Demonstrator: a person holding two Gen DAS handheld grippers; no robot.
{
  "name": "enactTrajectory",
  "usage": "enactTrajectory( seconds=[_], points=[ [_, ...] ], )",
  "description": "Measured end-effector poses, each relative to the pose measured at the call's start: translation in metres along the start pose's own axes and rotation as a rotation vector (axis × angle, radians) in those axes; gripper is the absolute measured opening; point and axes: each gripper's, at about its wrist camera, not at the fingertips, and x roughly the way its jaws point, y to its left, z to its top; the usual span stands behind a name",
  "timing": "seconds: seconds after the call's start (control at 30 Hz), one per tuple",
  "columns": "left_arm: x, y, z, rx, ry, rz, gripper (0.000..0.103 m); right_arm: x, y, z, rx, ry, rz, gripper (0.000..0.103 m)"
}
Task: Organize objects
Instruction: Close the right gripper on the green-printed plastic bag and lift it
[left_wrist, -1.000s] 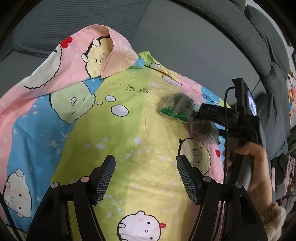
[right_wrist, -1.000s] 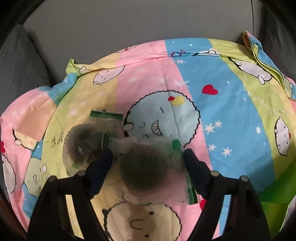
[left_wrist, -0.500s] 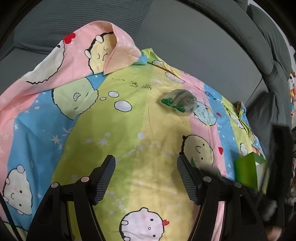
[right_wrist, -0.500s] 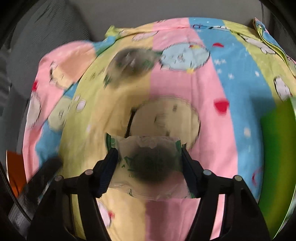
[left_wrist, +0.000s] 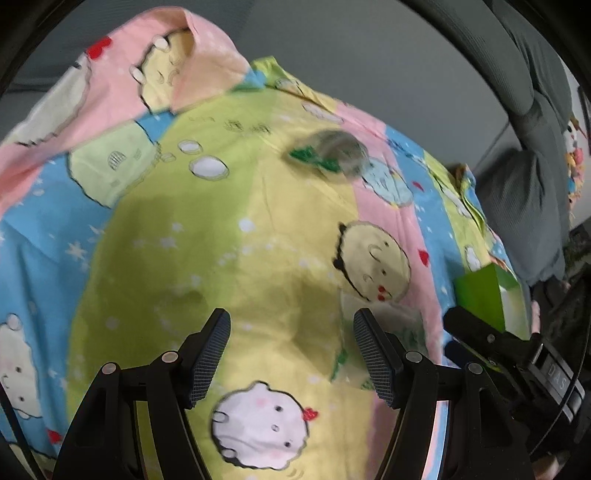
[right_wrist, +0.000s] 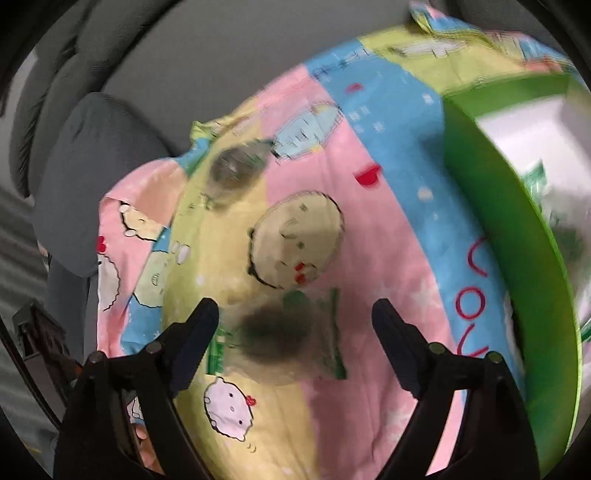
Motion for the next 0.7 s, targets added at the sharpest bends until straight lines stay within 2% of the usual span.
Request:
enactTrajectory(
  seconds=[0.07,0.13,0.3,0.57,0.7],
  points=[
    [0.005,-0.004,-0.002,0.012,0.030,-0.032,0.069,0.002,-0.001,0.000,0.012,0.021,0.058,0.085],
    [0.009,-0.008,-0.004,0.022,0.053,-0.038,0.069,0.005,-0.003,0.000,0.022,0.036,0.079,0.085],
    [0.015,-0.014,-0.008,0.035,0.077,-0.036,0.069,0.005,-0.001,-0.002,-0.001,0.020,0.013,0.085],
    [0.019,-0.013,-0.008,0.031,0.091,-0.037,0.070,0.012,-0.009,0.002,0.007,0.037,0.004,0.085],
    [0.016,-0.012,-0.008,0.024,0.087,-0.068,0.070,0.012,-0.007,0.002,-0.006,0.035,-0.008,0.085]
  ],
)
